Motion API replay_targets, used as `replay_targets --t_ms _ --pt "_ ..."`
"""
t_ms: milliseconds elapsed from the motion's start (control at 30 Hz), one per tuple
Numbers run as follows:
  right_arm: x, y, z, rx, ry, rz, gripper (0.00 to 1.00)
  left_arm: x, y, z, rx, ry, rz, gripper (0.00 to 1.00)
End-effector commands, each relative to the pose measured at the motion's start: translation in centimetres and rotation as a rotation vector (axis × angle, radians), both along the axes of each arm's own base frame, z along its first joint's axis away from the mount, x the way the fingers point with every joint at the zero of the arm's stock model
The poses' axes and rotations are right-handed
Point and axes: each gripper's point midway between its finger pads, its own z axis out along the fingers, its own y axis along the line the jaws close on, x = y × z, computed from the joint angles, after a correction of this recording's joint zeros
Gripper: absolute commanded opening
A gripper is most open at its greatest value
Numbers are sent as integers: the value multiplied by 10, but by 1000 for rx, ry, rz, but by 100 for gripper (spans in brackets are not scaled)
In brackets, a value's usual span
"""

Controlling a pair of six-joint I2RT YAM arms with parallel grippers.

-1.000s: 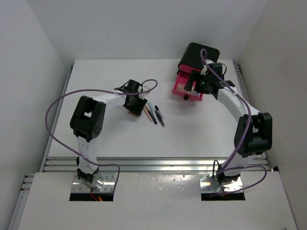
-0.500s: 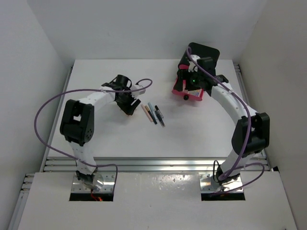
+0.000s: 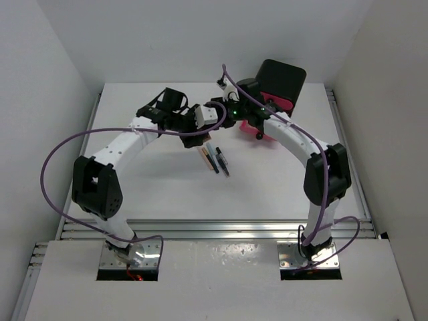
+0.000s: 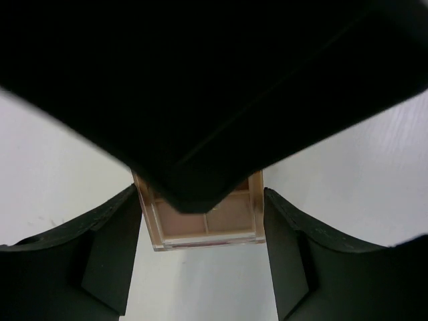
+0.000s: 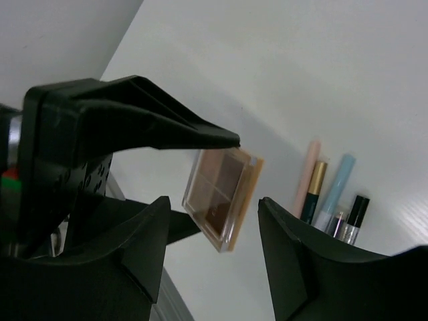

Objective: Organize the makeup

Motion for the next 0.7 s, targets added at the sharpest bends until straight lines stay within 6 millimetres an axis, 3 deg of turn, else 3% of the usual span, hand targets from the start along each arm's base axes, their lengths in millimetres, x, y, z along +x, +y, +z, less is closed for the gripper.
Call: replay_targets --t_ms 0,300,400,667 --pt "-1 15 14 97 14 24 56 -5 -20 12 -54 -5 -75 23" --pt "-7 17 -23 61 107 21 50 -4 -29 21 -85 2 -79 23" --pt "-6 8 -34 10 109 3 50 -3 -29 22 -88 -6 -79 23" --pt "-11 3 -45 -28 126 15 48 -1 -30 26 -92 -15 -79 23"
